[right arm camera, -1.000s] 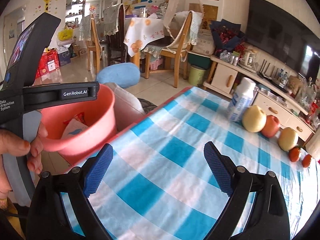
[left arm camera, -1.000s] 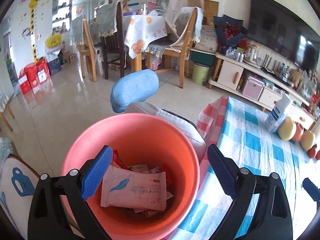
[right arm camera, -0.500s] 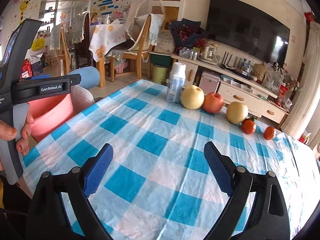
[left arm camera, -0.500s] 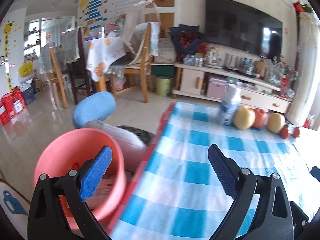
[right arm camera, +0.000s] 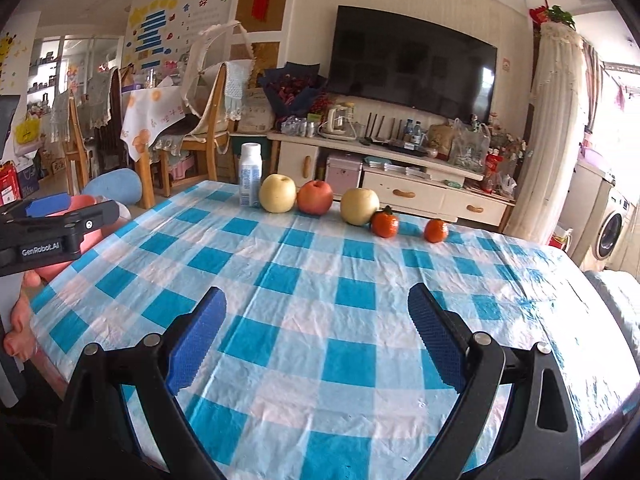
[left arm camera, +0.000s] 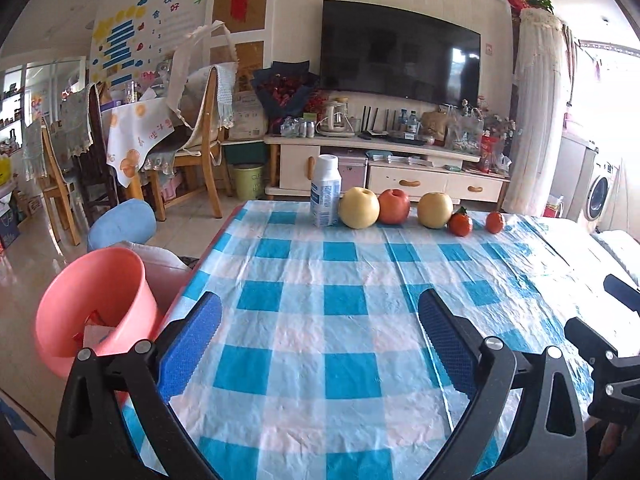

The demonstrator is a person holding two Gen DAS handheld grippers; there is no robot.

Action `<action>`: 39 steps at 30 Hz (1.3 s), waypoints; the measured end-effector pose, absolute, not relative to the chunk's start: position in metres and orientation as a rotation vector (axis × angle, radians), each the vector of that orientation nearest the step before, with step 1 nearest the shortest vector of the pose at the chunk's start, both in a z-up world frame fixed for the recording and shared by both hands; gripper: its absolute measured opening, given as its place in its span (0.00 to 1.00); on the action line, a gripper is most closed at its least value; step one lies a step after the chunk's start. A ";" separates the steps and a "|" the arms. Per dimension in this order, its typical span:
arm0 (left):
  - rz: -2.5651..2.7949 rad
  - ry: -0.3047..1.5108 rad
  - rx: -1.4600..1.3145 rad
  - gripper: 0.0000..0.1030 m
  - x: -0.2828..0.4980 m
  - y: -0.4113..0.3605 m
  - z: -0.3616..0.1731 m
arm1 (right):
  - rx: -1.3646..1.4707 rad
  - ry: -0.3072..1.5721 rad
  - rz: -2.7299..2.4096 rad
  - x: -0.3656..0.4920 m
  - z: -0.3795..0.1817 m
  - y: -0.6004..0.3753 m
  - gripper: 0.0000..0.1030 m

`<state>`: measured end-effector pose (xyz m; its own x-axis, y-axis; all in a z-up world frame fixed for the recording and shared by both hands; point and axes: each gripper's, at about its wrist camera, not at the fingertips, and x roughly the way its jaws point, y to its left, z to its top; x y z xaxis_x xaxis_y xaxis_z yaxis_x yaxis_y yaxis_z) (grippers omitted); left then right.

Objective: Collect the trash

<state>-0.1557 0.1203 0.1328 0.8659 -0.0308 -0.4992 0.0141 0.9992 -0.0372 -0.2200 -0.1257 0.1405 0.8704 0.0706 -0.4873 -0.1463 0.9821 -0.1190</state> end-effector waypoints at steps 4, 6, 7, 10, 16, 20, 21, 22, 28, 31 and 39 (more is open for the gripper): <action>-0.065 0.524 -0.063 0.95 -0.179 0.109 0.136 | -0.121 0.479 0.074 -0.240 0.142 -0.146 0.91; -0.074 0.521 -0.070 0.95 -0.188 0.105 0.138 | -0.118 0.470 0.046 -0.248 0.142 -0.153 0.92; -0.077 0.518 -0.069 0.95 -0.192 0.102 0.139 | -0.115 0.465 0.036 -0.251 0.141 -0.156 0.93; -0.068 0.513 -0.049 0.95 -0.202 0.097 0.142 | -0.107 0.452 0.019 -0.261 0.142 -0.163 0.93; -0.060 0.501 -0.023 0.95 -0.218 0.089 0.146 | -0.081 0.409 -0.006 -0.276 0.149 -0.174 0.93; -0.060 0.493 0.002 0.95 -0.224 0.084 0.148 | -0.075 0.393 -0.019 -0.280 0.150 -0.177 0.95; -0.061 0.491 0.008 0.95 -0.225 0.083 0.148 | -0.073 0.391 -0.021 -0.280 0.150 -0.177 0.95; -0.063 0.490 0.012 0.95 -0.226 0.081 0.148 | -0.072 0.387 -0.023 -0.281 0.150 -0.178 0.95; -0.071 0.488 0.015 0.95 -0.227 0.079 0.148 | -0.075 0.373 -0.014 -0.282 0.149 -0.177 0.96; -0.066 0.492 0.015 0.95 -0.227 0.078 0.147 | -0.078 0.372 -0.010 -0.282 0.148 -0.176 0.96; -0.058 0.504 0.033 0.95 -0.224 0.075 0.142 | -0.077 0.387 0.002 -0.276 0.142 -0.175 0.96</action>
